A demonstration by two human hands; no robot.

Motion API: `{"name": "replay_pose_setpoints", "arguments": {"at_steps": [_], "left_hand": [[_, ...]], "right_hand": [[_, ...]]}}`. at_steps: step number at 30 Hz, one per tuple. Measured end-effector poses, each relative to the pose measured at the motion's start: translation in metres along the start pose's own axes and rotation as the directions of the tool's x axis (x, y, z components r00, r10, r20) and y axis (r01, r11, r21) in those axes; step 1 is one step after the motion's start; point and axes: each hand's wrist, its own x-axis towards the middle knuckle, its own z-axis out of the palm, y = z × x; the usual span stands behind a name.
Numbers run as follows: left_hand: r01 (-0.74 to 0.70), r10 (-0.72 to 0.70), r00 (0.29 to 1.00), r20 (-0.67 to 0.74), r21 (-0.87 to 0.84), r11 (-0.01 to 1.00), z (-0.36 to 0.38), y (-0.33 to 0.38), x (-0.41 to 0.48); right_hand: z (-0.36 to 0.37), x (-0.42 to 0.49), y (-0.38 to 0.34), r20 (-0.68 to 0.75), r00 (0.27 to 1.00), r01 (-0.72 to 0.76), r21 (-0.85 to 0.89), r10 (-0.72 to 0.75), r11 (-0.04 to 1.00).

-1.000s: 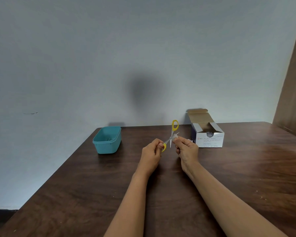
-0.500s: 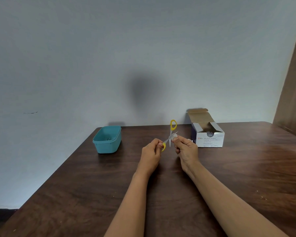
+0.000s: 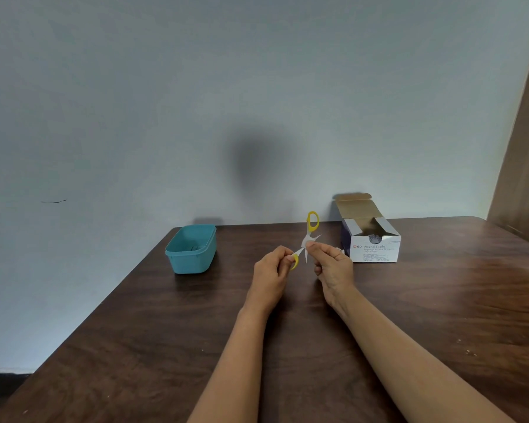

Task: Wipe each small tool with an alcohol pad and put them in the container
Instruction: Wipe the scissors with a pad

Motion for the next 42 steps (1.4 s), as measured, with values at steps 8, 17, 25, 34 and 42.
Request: {"name": "replay_pose_setpoints", "arguments": {"at_steps": [8, 17, 25, 34, 42], "left_hand": [[-0.011, 0.01, 1.0, 0.018, 0.025, 1.0, 0.0, 0.0008, 0.0001], [-0.026, 0.02, 0.994, 0.11, 0.05, 0.998, 0.0016, 0.0035, -0.001], [-0.041, 0.035, 0.994, 0.102, 0.059, 0.997, 0.0027, 0.0037, -0.0005], [-0.035, 0.026, 0.995, 0.097, 0.089, 0.995, 0.0041, 0.0018, 0.0005], [-0.032, 0.026, 0.994, 0.103, 0.061, 0.998, 0.0034, 0.003, -0.0009]], "right_hand": [[0.0025, -0.0033, -0.0016, -0.05, 0.994, 0.091, -0.054, -0.094, 0.994], [0.0025, -0.0024, -0.0024, -0.089, 0.995, 0.041, 0.004, -0.041, 0.999], [0.0059, -0.0052, 0.0, -0.112, 0.986, 0.114, -0.08, -0.123, 0.99], [0.0052, -0.0002, -0.0032, -0.126, 0.991, 0.047, 0.025, -0.044, 0.999], [0.0068, -0.0027, -0.0029, -0.164, 0.986, 0.05, 0.072, -0.037, 0.996]]}}
